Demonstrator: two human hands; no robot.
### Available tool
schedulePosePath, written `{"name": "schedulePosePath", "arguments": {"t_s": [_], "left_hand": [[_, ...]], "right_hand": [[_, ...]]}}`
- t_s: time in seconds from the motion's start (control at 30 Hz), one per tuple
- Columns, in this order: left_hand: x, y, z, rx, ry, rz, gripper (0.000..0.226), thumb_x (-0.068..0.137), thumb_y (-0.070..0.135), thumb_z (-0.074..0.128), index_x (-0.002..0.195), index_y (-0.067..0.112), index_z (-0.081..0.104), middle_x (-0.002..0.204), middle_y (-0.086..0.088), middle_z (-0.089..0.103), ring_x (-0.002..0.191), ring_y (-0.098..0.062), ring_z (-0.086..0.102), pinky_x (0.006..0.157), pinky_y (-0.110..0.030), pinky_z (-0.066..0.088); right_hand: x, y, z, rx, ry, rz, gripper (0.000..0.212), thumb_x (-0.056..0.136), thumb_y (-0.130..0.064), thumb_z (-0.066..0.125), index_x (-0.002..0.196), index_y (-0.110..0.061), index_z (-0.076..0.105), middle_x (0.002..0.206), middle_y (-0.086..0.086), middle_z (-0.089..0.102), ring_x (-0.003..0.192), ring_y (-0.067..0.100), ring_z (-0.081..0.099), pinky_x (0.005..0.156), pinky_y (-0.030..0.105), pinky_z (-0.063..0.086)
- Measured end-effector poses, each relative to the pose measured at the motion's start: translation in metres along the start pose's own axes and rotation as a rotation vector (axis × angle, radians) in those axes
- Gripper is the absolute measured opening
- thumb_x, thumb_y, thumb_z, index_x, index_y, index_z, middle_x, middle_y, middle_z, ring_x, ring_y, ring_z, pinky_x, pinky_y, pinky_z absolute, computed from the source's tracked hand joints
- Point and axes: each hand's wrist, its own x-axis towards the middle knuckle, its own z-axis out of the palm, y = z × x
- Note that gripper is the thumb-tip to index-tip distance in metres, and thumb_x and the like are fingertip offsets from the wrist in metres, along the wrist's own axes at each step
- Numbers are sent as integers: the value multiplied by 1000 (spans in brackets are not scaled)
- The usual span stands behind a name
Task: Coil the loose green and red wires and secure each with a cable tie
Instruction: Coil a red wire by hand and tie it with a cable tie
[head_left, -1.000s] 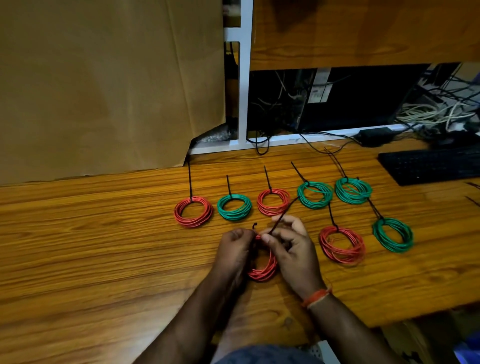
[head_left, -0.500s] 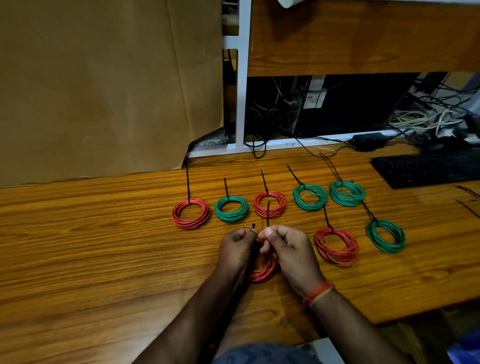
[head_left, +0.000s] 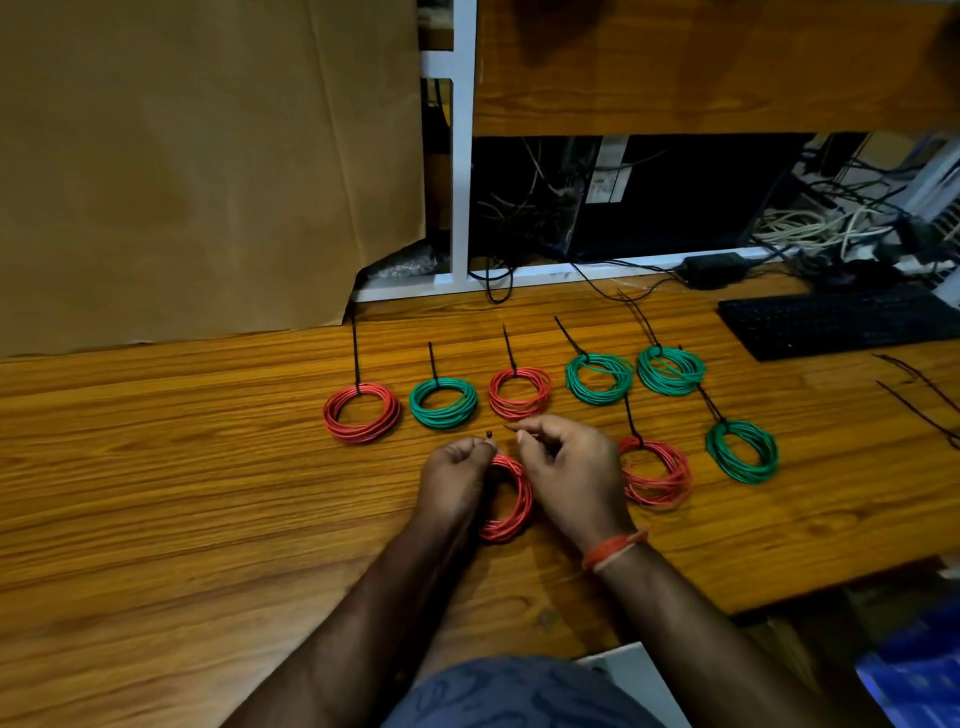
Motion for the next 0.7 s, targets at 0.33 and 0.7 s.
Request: {"name": "schedulePosePath", "arguments": {"t_s": [0.33, 0.7], "left_hand": [[-3, -4, 1, 75, -23, 133, 30, 92, 31, 67, 67, 16, 59, 65, -10, 51, 62, -19, 41, 61, -32, 33], [-5, -9, -1, 170, -15, 211, 28, 90, 35, 64, 65, 22, 63, 61, 3, 55, 59, -14, 46, 62, -35, 37]], "right_hand": [[3, 11, -1, -76, -17, -97, 8, 85, -20, 73, 90, -21, 79, 82, -8, 72, 75, 7, 64, 67, 26, 54], [0, 18, -6, -179, -4, -305, 7, 90, -15, 74, 97, -16, 77, 89, 2, 69, 76, 19, 66, 62, 35, 56]]}}
